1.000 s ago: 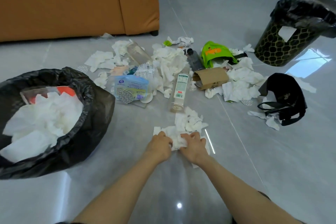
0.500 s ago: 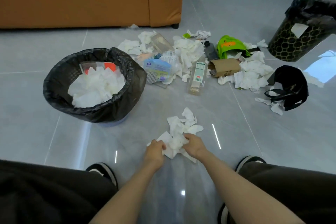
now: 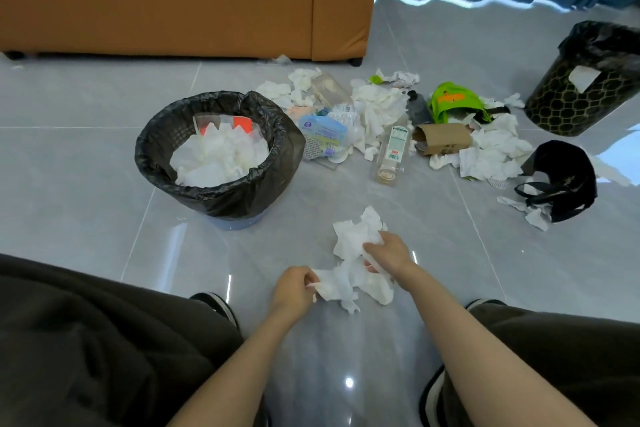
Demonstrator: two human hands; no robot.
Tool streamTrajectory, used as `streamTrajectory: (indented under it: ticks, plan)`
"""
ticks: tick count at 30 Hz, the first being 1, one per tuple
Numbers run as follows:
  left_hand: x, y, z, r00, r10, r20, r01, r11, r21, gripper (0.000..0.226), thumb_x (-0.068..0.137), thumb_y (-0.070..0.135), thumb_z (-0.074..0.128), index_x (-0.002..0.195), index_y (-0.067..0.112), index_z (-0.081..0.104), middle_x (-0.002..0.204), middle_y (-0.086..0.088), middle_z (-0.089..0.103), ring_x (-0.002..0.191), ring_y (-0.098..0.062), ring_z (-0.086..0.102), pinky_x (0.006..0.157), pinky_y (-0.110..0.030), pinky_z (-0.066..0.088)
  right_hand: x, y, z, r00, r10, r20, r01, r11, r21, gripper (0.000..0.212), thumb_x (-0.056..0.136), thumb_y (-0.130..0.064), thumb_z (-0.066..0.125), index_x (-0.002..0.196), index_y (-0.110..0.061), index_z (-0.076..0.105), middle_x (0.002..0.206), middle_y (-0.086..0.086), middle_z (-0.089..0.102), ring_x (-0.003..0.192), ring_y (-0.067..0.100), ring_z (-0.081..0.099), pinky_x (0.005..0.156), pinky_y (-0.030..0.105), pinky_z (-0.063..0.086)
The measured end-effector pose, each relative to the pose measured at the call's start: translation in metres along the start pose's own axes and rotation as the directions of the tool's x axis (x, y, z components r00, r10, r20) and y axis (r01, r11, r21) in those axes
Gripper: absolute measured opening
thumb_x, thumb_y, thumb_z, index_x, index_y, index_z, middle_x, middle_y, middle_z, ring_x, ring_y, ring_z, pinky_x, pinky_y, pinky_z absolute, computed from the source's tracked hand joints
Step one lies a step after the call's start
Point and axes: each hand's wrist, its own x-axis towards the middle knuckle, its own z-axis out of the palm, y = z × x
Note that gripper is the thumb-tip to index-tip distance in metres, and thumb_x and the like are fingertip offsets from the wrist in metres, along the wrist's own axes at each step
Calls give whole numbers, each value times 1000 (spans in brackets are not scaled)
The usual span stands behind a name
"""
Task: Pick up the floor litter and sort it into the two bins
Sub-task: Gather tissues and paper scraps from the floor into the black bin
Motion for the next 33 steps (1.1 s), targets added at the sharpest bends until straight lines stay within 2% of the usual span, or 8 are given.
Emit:
streamTrajectory:
  ticks: [4,9,12,15,17,21,25,33]
  plan:
    - [12,45,-40,983,89,-163,-114,982,-150,14,78,-2,61,85,5,71,85,-11,71,67,-14,61,54,-4,38,1,-45,-14,990,-135,-46,136,991,9,24,88,-9,50,108,-1,62,91,12,61,78,25,58,78,42,54]
    - [16,94,-108,910,158,-383,-255,942,-218,12,79,5,65,86,13,71,85,4,64,61,-1,53,61,-9,42,-9,-113,-28,923,-382,-42,372,916,-150,27,95,-16,43,110,-8,64,103,2,61,95,20,52,86,32,42]
    - [9,107,-154,861,179,-477,-320,919,-232,16,79,6,63,82,21,68,79,14,60,62,2,55,64,-14,46,-12,-154,-25,885,-465,-25,438,848,-298,28,94,-19,39,96,-9,65,103,13,62,101,29,50,92,33,38]
    - [7,103,-195,804,178,-568,-326,930,-170,17,80,4,62,82,21,67,79,14,60,67,-4,56,66,-17,46,-15,-190,-10,851,-525,30,510,811,-288,31,94,-19,43,63,-18,47,74,0,52,75,18,49,62,19,37]
    - [10,91,-216,780,154,-607,-296,945,-141,17,80,5,61,84,20,67,88,7,64,72,-11,57,65,-14,42,-15,-210,6,847,-528,67,531,829,-179,34,91,-17,47,59,-18,35,63,-8,35,59,9,35,51,21,26]
    - [15,59,-243,753,50,-656,-203,966,-160,21,83,9,63,100,17,69,107,3,65,84,-10,57,73,-13,41,-15,-239,48,858,-493,143,486,870,86,8,89,-11,54,87,-16,60,67,2,49,56,14,45,48,23,43]
    - [18,35,-248,800,-4,-600,-127,976,-176,38,85,6,60,122,13,61,128,-2,58,116,-19,55,98,-26,41,-10,-242,75,860,-441,256,405,896,183,51,90,-12,58,139,-17,44,101,3,60,78,18,61,80,31,57]
    - [23,38,-219,839,13,-544,-177,952,-251,34,90,9,54,124,14,57,130,0,57,110,-20,58,88,-19,41,14,-186,65,925,-368,98,346,920,185,33,91,-9,51,123,-14,57,94,3,61,69,13,57,68,24,52]
